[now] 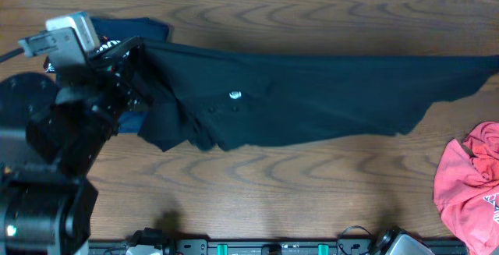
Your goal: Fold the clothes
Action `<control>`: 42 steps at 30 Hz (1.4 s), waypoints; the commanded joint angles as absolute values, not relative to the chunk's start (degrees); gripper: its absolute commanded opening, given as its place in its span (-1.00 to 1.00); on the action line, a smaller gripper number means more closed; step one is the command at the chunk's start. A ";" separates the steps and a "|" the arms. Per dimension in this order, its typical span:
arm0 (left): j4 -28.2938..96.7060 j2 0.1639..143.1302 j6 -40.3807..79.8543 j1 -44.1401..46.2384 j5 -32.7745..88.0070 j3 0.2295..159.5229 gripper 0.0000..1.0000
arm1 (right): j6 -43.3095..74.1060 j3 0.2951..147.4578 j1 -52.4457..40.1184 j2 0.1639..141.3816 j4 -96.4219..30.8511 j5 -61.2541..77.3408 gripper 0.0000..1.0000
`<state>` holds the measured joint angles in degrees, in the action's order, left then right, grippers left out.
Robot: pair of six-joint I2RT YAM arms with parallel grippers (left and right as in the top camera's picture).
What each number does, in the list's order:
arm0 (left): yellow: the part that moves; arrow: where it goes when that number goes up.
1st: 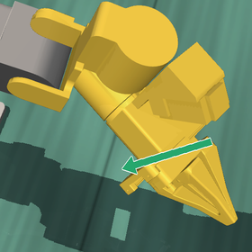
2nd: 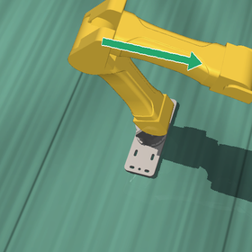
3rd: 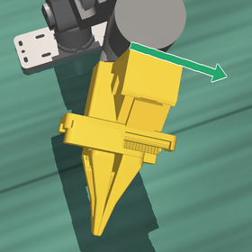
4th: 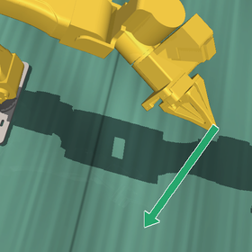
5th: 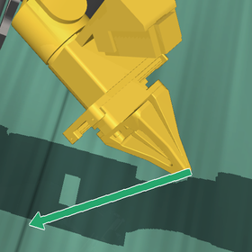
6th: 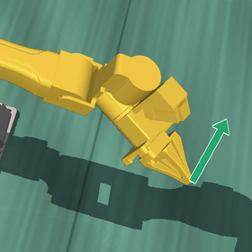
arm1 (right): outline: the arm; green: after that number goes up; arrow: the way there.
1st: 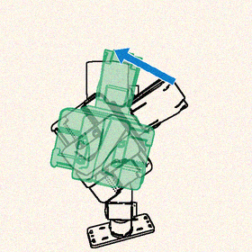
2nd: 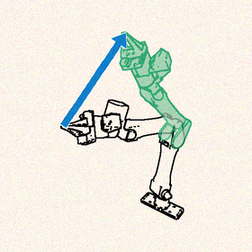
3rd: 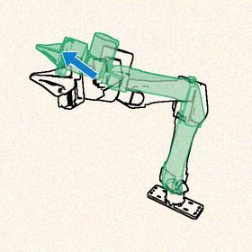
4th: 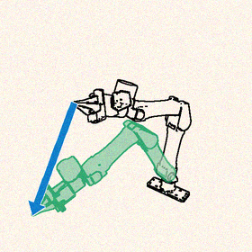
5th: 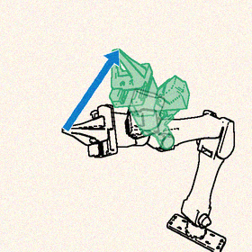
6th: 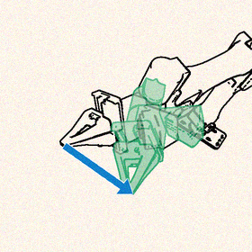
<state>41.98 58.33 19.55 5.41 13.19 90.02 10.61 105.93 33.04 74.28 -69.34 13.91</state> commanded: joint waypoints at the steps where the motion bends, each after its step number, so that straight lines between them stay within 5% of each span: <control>1: 41.01 62.13 18.68 4.67 11.84 90.89 -0.88 | 9.82 106.43 33.52 76.53 -69.08 12.29 -0.98; 6: 38.48 70.76 16.47 4.67 12.14 90.89 -0.75 | 9.78 106.43 31.40 82.15 -68.58 12.29 -0.98; 13: 26.65 87.11 16.32 4.69 16.10 90.89 -0.89 | 11.14 106.43 26.22 94.24 -60.66 12.29 -0.98; 26: 38.15 95.50 16.03 12.53 21.47 90.32 -0.88 | 11.09 106.43 24.08 99.55 -66.57 10.31 -0.98; 31: 36.21 100.01 16.14 19.35 21.47 90.28 -0.29 | 11.07 106.43 24.10 99.55 -68.90 10.31 -0.98; 42: 23.16 115.83 16.75 33.28 26.83 90.28 -0.13 | 10.61 106.43 24.08 99.55 -70.30 10.28 -0.98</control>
